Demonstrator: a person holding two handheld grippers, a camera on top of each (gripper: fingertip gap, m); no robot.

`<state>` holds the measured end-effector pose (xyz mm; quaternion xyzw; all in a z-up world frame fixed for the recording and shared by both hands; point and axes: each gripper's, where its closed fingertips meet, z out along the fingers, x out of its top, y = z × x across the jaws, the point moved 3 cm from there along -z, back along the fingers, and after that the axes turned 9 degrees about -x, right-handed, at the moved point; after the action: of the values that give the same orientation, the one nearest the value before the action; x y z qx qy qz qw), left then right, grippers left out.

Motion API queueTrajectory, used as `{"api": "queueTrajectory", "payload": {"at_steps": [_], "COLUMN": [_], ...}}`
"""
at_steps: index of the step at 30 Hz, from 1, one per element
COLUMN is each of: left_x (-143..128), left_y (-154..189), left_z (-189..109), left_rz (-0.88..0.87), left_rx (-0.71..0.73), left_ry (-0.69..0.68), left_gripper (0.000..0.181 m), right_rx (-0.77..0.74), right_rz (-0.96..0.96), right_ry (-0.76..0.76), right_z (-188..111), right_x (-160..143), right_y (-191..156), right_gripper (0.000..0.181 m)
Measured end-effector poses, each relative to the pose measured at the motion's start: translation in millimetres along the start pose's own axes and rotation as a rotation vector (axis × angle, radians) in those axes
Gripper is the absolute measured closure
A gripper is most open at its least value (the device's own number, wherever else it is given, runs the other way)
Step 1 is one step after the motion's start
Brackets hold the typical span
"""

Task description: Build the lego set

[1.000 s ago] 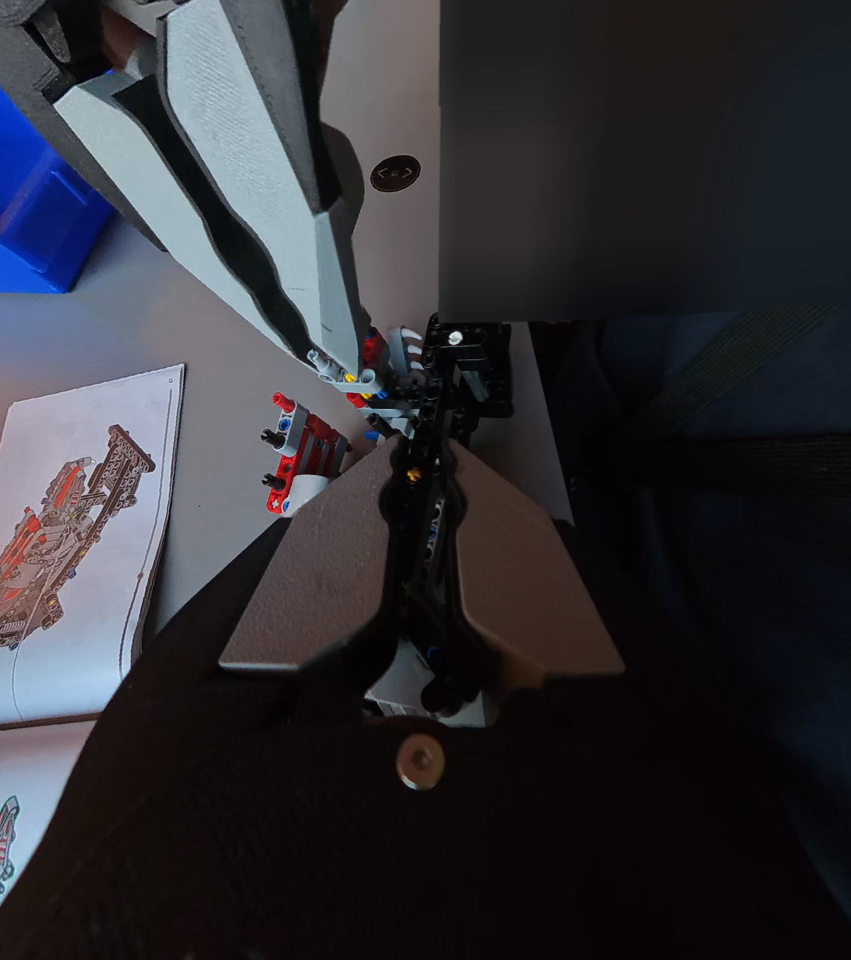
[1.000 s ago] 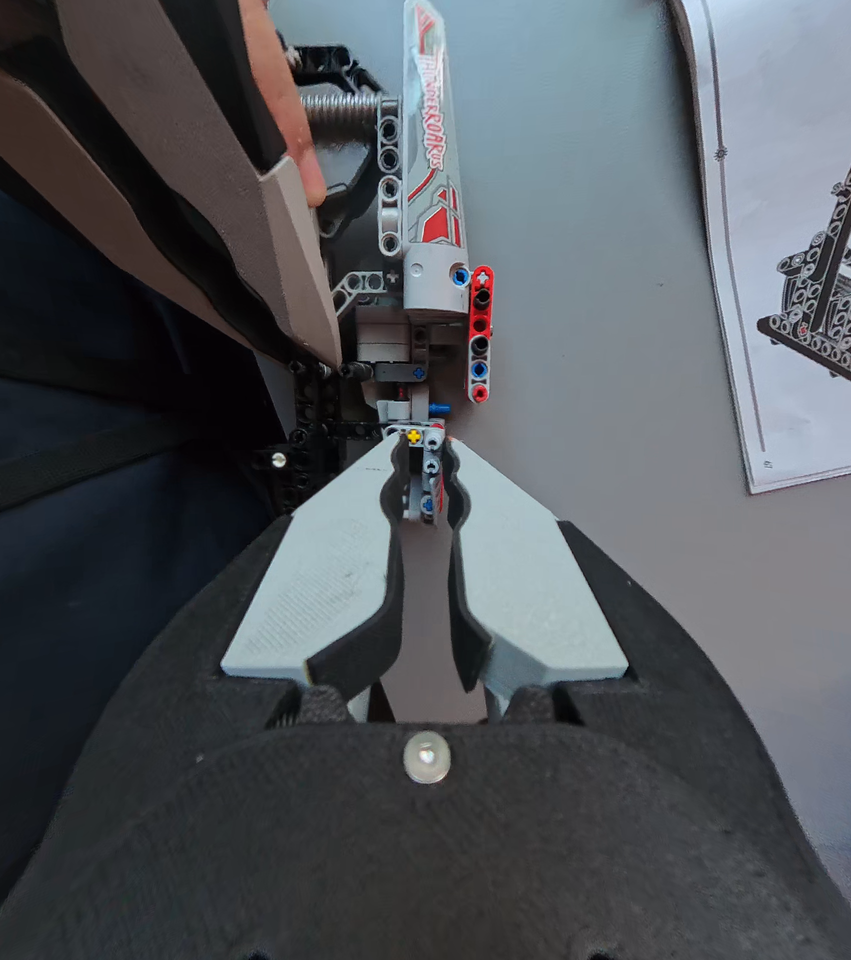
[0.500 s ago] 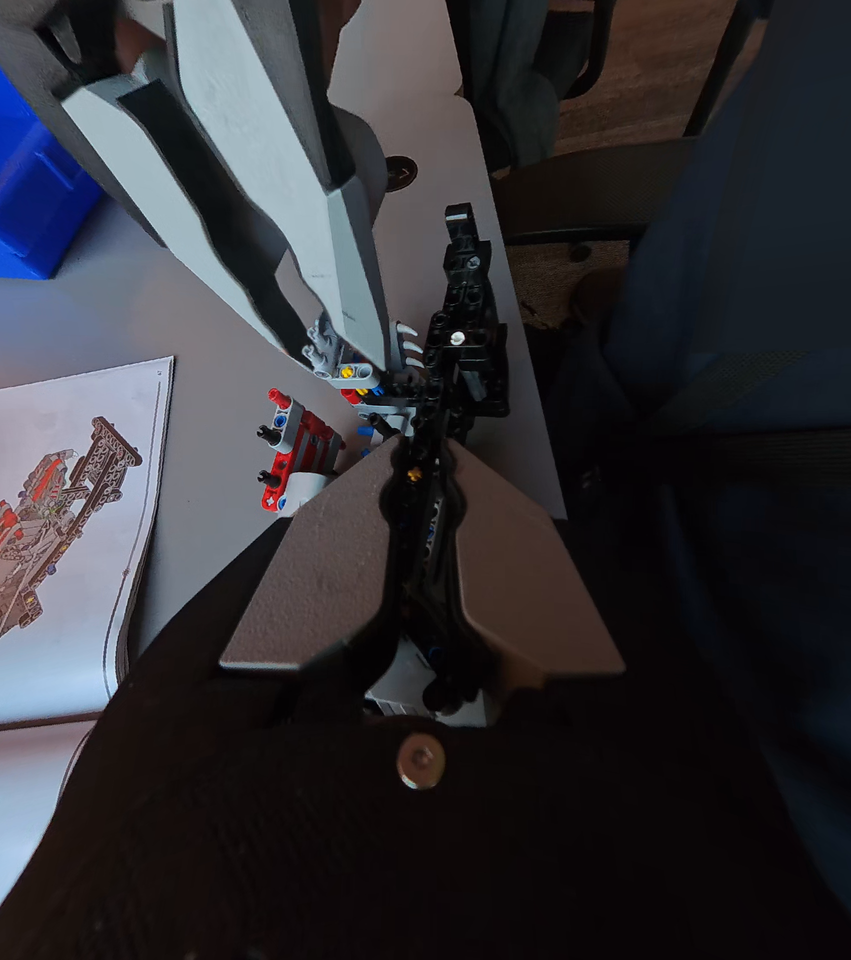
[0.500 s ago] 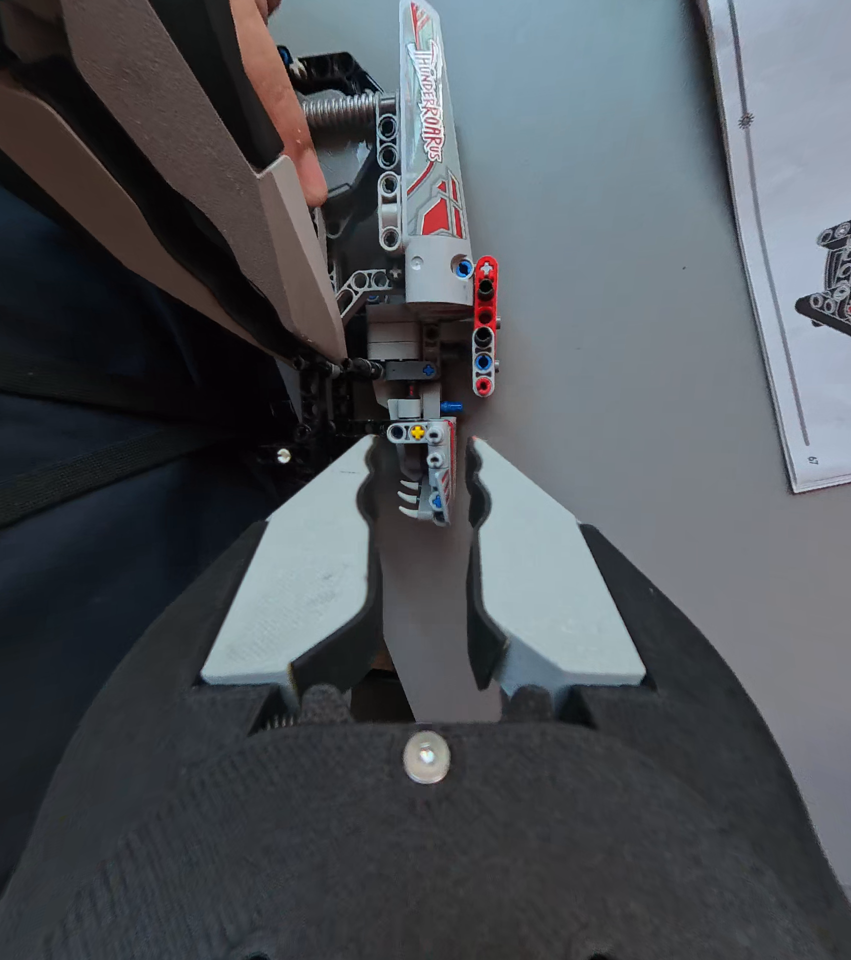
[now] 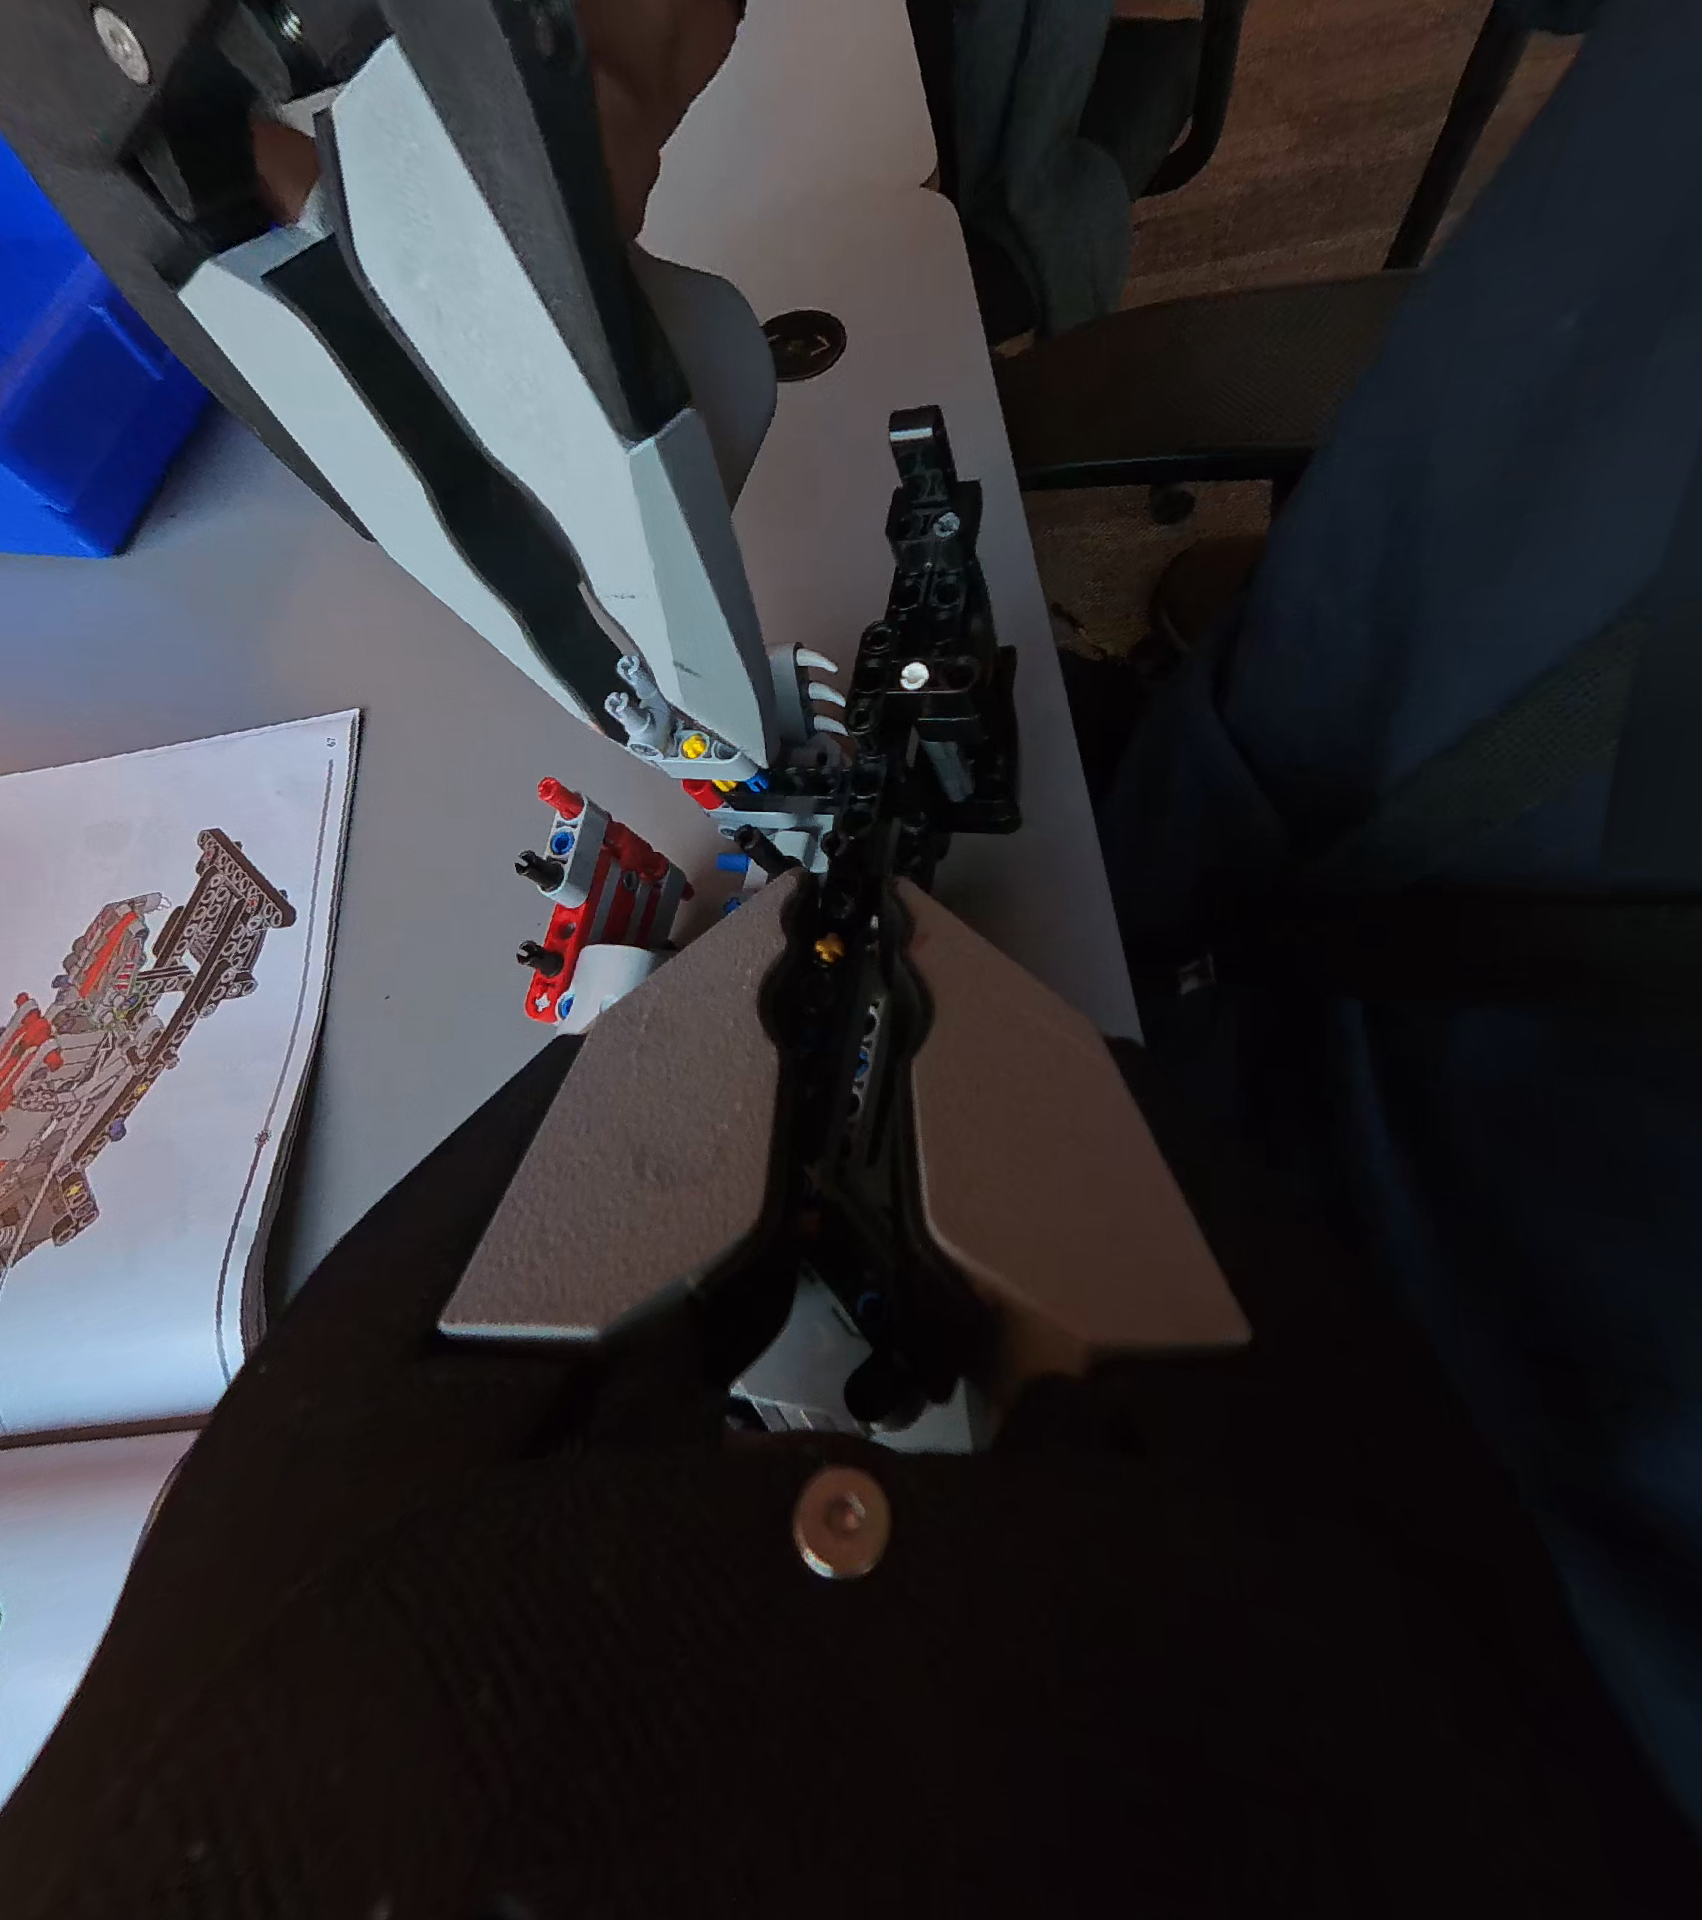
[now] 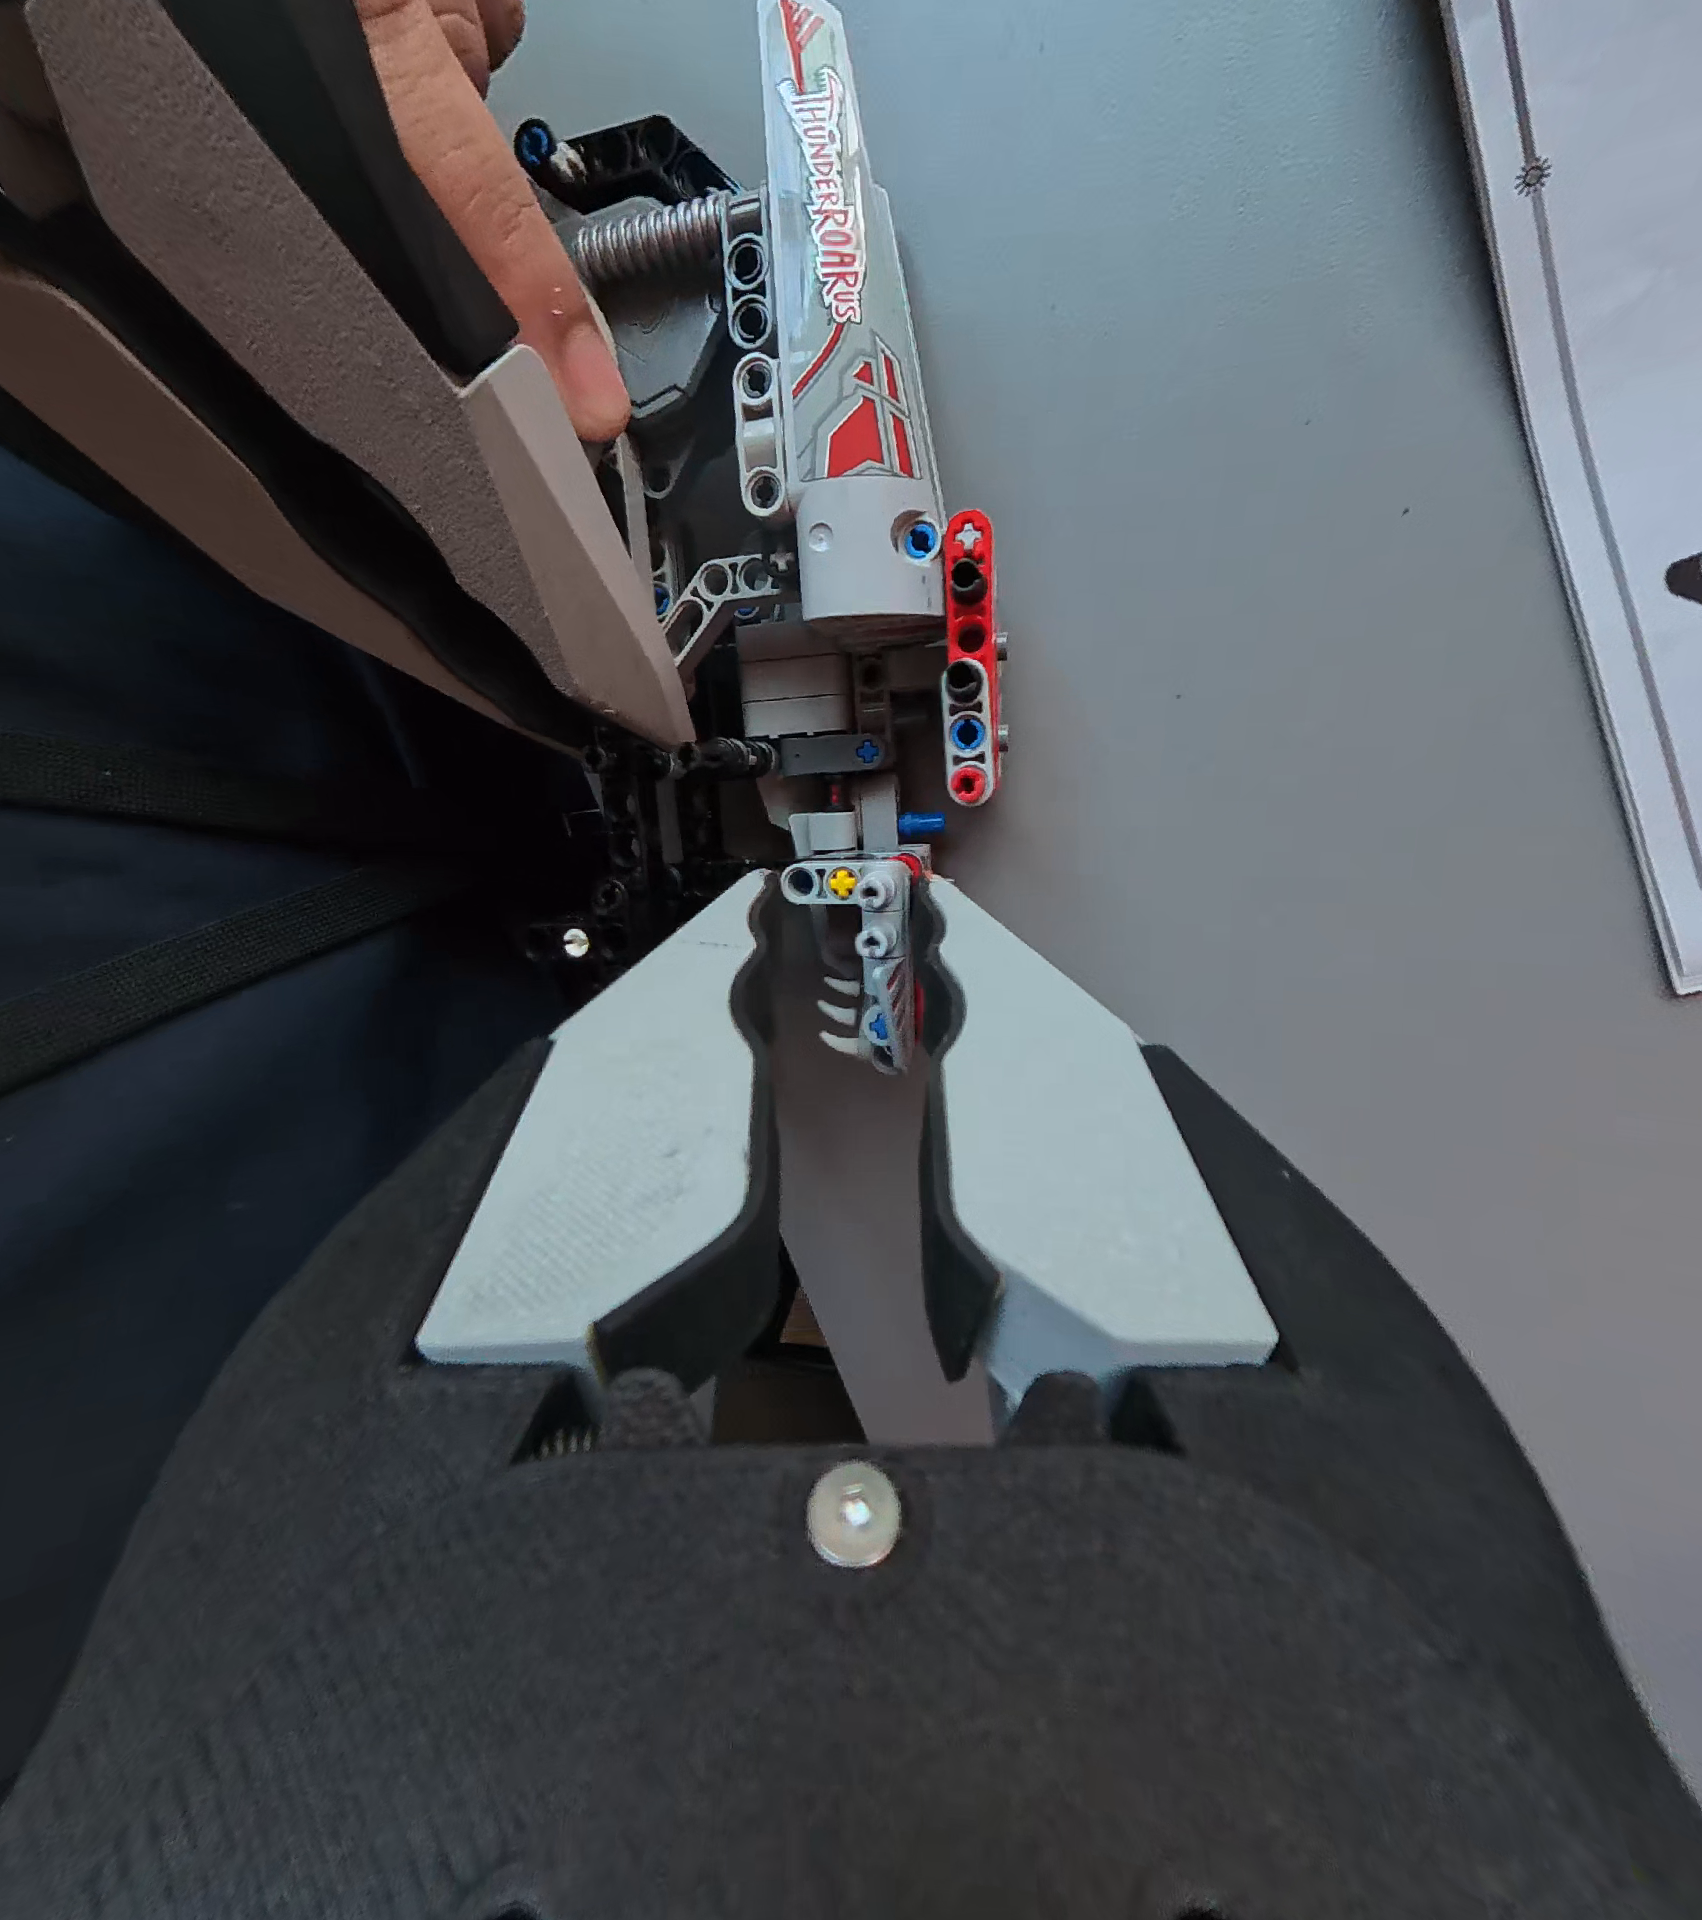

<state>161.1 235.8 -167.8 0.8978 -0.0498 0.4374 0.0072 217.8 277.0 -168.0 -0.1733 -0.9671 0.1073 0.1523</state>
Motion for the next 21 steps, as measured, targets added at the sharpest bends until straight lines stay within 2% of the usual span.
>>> {"api": "queueTrajectory", "payload": {"at_steps": [1, 2, 4, 5, 10, 15, 19, 21], "left_x": [-0.1, -0.2, -0.6, -0.6, -0.2, 0.7, 1.4, 2.5], "left_y": [0.2, 0.5, 1.6, 2.0, 4.7, 3.0, 2.2, 3.5], "left_z": [-0.1, -0.4, -0.6, -0.6, 0.8, 1.4, 1.2, 0.7], "left_rz": [0.000, -0.002, -0.001, 0.000, 0.039, 0.038, 0.026, 0.010], "left_rx": [0.000, 0.000, -0.001, -0.001, 0.013, 0.041, 0.040, 0.011], "left_ry": [0.001, 0.004, 0.007, 0.006, -0.011, -0.009, -0.031, -0.050], "left_gripper": [0.172, 0.171, 0.172, 0.172, 0.172, 0.172, 0.170, 0.163], "right_rx": [0.012, 0.022, 0.032, 0.028, 0.011, 0.000, -0.033, -0.035], "right_rz": [0.013, 0.023, 0.035, 0.039, 0.046, 0.025, -0.010, -0.030], "right_ry": [-0.003, -0.004, 0.009, 0.026, 0.206, 0.316, 0.449, 0.473], "right_z": [-0.2, -1.0, -6.1, -11.0, -38.3, -19.2, -14.8, -11.3], "right_x": [-0.3, -0.8, -2.7, -3.9, -14.9, -38.5, -39.9, -40.6], "right_y": [-0.1, -0.2, -0.6, 0.2, 6.9, 4.8, 4.8, 5.3], "right_gripper": [0.160, 0.158, 0.142, 0.140, 0.149, 0.149, 0.155, 0.156]}}
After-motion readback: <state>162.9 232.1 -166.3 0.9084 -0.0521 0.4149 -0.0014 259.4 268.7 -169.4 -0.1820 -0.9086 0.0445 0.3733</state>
